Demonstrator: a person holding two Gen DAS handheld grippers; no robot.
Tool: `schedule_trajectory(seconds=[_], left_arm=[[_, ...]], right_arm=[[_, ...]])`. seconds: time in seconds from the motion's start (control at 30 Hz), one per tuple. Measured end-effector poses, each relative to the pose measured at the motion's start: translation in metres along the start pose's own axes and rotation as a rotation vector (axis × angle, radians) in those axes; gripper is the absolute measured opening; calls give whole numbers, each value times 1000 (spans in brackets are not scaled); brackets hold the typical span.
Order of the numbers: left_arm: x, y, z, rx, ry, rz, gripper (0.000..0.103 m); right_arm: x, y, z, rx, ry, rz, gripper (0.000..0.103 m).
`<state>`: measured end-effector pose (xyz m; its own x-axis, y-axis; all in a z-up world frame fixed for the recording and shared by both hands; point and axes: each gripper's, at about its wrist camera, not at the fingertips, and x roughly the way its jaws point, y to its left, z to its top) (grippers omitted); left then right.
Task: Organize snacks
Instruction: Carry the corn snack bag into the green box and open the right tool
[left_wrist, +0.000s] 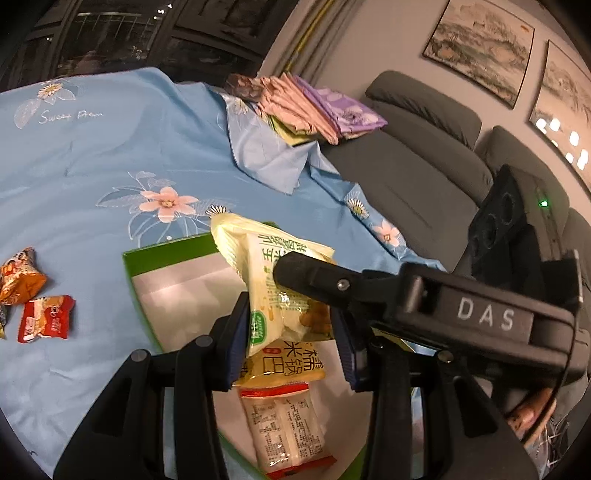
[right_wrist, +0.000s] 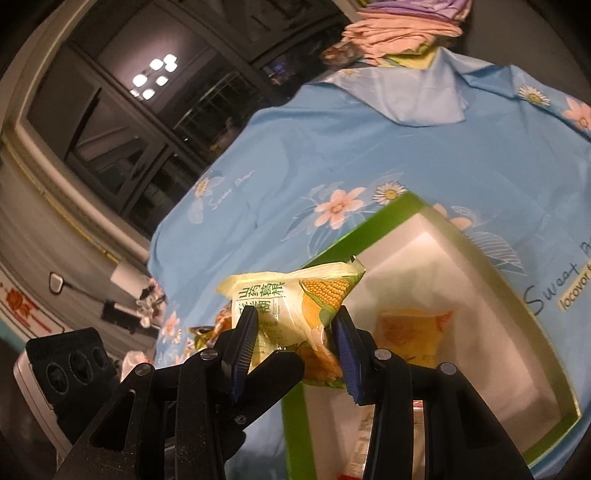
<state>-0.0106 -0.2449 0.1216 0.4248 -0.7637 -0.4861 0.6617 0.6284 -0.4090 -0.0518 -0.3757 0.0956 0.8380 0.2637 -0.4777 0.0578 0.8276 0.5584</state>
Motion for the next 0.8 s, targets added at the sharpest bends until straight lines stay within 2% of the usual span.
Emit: schedule_trajectory(seconds=[0.1,0.37,0.8], left_arm=[[11,-5,0,19,30,14,41],[32,-10,2,44,99,27,41],[69,6,16,8,265,35,41]], right_arm=[[0,-4,1,15,-7,-39,45],[2,-27,5,96,-5,-54,45],[32,-58,14,252,83,-35,45]])
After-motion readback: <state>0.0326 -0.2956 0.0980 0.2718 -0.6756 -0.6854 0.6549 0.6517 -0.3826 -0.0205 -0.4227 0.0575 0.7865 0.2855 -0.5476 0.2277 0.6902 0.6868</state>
